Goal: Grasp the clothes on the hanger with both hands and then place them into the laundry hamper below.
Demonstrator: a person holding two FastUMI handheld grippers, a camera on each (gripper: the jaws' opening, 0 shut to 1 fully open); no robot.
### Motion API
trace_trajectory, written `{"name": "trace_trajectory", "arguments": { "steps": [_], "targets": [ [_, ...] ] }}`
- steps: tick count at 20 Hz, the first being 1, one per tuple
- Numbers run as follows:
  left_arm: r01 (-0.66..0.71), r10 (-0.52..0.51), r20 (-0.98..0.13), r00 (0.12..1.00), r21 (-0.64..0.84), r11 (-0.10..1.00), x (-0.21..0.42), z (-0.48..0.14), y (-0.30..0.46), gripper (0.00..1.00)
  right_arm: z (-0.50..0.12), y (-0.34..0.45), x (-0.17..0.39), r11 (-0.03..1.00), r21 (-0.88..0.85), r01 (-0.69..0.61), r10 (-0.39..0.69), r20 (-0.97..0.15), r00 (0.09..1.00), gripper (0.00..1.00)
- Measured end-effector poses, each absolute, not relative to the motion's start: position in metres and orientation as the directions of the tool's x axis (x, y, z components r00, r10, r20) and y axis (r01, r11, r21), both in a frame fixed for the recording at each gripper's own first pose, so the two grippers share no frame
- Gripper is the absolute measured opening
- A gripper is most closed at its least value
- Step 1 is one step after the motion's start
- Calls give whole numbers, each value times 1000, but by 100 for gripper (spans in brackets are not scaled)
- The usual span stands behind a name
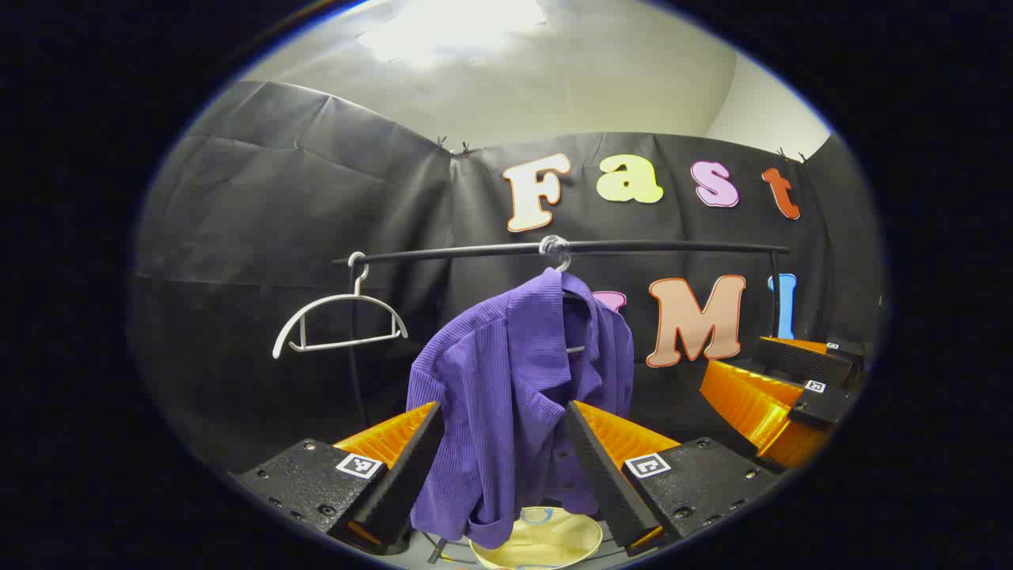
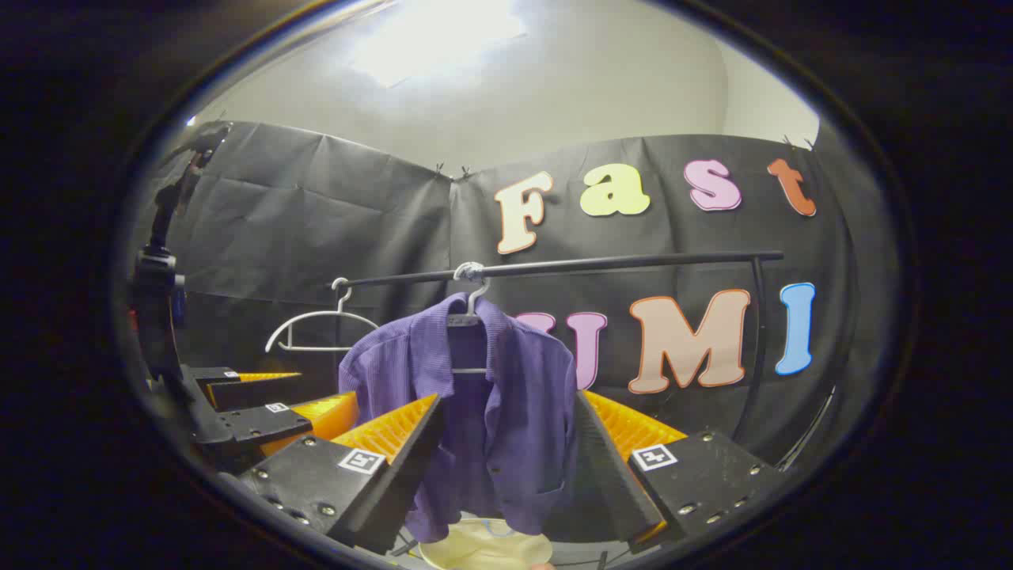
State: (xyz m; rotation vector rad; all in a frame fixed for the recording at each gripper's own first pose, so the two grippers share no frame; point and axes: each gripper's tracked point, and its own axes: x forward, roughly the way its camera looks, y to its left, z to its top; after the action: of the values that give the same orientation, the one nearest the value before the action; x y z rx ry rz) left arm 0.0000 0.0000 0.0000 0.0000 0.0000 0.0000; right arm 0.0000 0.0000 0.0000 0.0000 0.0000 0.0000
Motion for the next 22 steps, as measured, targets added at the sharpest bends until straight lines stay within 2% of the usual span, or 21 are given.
{"name": "trace_trajectory", "arguments": {
  "steps": [6,7,8,11,18,19,20,21,22],
  "targets": [
    [54,-54,-30,998,-13,998,-12,-10,-7,92,-9,4,-17,999,20,28,-27,-41,999,98],
    [57,-58,-32,998,-7,998,-13,-11,-7,95,-10,6,-18,999,26,30,-29,-45,999,98],
    [61,-61,-34,998,0,998,-13,-11,-8,92,-10,6,-19,999,30,34,-33,-47,998,98],
    [72,-71,-58,996,14,997,-14,-20,-10,93,-13,6,-21,999,30,41,-39,-53,998,98],
    [31,-28,-110,994,22,999,-3,-36,2,92,-19,1,-22,998,26,55,-54,-69,996,98],
    [17,-14,-109,994,27,1000,-1,-37,5,96,-20,0,-21,998,23,60,-58,-70,996,98],
    [8,-5,-109,994,30,1000,2,-37,6,92,-19,-3,-20,998,23,66,-65,-70,995,98],
    [1,2,-107,994,33,999,5,-38,6,96,-20,-4,-19,997,22,73,-71,-70,995,98],
    [-5,9,-103,995,37,999,10,-38,6,92,-19,-7,-19,997,21,79,-77,-70,995,98]
  ]
}}
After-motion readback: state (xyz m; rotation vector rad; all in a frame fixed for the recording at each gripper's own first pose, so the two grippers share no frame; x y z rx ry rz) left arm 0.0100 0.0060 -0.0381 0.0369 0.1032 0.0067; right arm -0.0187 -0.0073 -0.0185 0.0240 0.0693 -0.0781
